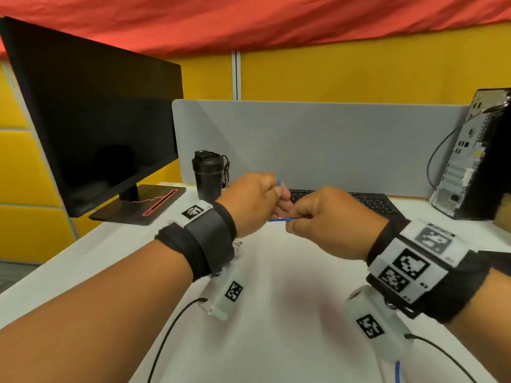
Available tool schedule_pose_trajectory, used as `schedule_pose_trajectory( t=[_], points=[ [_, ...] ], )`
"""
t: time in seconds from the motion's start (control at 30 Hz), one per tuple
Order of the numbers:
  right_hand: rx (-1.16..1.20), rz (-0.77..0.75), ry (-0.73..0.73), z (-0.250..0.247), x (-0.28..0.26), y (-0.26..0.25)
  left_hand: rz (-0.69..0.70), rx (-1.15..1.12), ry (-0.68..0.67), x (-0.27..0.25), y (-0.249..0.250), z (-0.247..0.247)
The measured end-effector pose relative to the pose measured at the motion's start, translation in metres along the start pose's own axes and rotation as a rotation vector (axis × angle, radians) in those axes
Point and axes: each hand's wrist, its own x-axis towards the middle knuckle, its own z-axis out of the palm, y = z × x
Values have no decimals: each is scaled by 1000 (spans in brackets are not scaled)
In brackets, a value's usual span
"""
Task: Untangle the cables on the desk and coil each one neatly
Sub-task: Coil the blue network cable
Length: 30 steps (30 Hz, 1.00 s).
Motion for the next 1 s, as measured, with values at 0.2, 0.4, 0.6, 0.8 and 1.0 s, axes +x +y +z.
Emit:
schedule_pose_trajectory(
  t=[0.2, 0.4, 0.6, 0.8, 1.0],
  points=[
    [-97, 49, -20, -25, 23, 8, -71, -200, -96, 7, -27, 19],
    [-81, 57, 20, -37, 54, 21, -156, -763, -213, 22, -44, 28],
    [554, 160, -1, -13, 67, 36, -164, -1247, -455, 27, -57, 10],
    [586, 266, -17, 48, 55, 18, -92, -1575, -247, 30, -52, -3],
    [10, 128, -175, 64, 24, -4, -3, -976, 173, 29, -58, 1]
  ],
)
